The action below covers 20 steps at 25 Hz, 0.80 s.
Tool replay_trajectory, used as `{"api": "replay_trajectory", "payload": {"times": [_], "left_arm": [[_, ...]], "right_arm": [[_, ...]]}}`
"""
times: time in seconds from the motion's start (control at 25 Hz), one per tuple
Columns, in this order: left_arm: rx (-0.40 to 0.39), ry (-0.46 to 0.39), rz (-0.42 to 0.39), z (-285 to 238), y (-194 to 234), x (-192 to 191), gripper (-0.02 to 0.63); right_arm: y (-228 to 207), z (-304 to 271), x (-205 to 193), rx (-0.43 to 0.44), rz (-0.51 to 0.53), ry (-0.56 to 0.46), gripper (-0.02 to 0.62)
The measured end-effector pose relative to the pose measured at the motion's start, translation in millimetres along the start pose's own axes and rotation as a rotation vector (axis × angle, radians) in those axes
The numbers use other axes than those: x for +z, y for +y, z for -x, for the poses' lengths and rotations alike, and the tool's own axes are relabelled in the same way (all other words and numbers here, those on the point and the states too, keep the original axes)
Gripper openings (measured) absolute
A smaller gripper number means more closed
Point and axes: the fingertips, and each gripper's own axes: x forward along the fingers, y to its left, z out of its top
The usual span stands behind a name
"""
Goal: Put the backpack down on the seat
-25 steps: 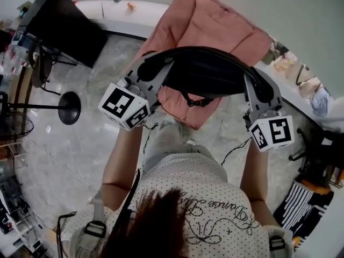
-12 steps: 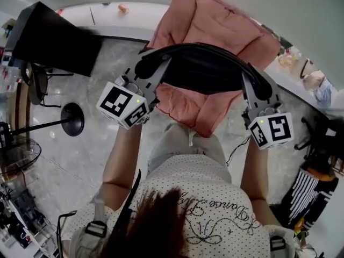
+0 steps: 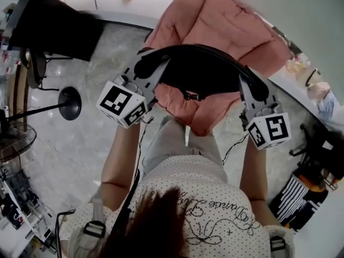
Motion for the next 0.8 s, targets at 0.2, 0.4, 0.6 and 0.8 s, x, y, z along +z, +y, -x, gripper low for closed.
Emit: {"api": "replay_trajectory", "payload": {"times": [0.2,0.4,0.6,0.8], "left_arm": [[0.046,0.058,0.039,-14.6,13.6,-35.4,0.021],[0.068,0.13,0.051,-30.9,28.1,-80.6,0.023],[0.071,0.201,0.066,-43.7,42.7,-126.2,0.023],[0.072,0.248,0.106,-60.5,55.4,-163.5,0.023]], "right_arm": [[-14.3,-22.4,-34.9,0.055,-0.047,0.055,0.066],[-24.4,-40.1,-80.7,0.073,-0.112,0.131,0.066],[-31.3,-59.4,-121.9,0.076,-0.15,0.201,0.066],[-42.5,-75.3,-157.5,0.075,-0.182,0.251,0.066]]}}
